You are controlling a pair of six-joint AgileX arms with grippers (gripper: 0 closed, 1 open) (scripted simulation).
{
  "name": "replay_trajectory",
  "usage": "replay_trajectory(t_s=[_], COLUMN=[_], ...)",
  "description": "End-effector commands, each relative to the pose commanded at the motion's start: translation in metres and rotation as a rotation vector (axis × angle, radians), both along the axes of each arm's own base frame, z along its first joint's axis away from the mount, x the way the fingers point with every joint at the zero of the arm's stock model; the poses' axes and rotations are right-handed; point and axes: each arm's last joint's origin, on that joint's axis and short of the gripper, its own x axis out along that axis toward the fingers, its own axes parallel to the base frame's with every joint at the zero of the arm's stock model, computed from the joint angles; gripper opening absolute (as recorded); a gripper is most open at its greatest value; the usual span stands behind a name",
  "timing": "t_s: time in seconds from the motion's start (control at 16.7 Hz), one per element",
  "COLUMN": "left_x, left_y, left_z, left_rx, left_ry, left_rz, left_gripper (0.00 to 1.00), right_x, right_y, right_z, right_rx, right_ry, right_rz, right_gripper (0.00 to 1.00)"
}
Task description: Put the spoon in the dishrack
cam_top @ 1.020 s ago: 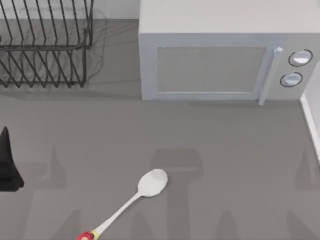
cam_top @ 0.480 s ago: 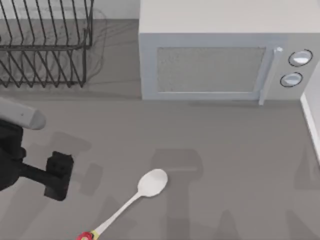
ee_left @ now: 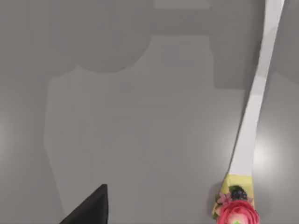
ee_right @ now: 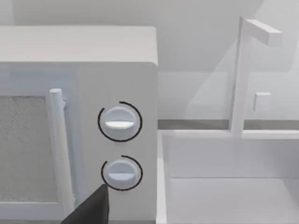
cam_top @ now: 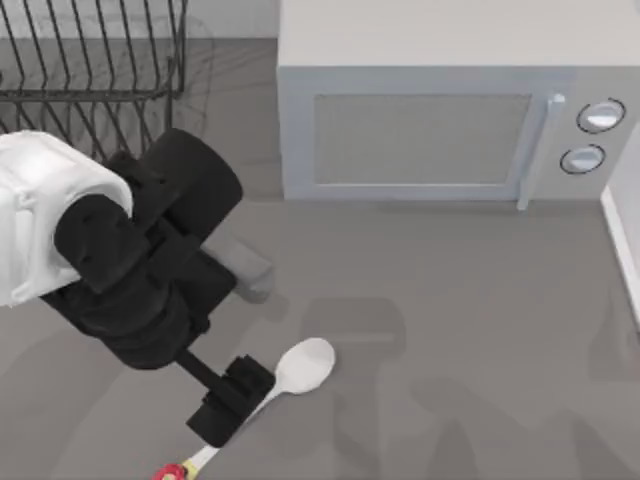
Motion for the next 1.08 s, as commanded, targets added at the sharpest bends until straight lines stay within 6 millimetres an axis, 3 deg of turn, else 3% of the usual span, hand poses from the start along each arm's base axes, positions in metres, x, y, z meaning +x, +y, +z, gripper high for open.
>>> replay_trajectory(t_s=[0.3, 0.72, 1.08], left_x=[0.008, 0.009, 0.012], left_y=[-0.036, -0.037, -0.040], left_z=[-0.011, -0.015, -0.075], left_rx=[0.105, 0.108, 0.104], left_ry=[0.120, 0.124, 0.119], left_rz=[-0.092, -0.093, -0.095], left_gripper=[1.00, 1.00, 1.00], right_x=[0.000, 0.000, 0.000], right_y=[0.000, 0.000, 0.000], right_z=[0.000, 0.000, 0.000], right_rx=[0.000, 0.000, 0.000], right_ry=[0.000, 0.000, 0.000], right_rz=[0.000, 0.000, 0.000], right_gripper=[1.00, 1.00, 1.00])
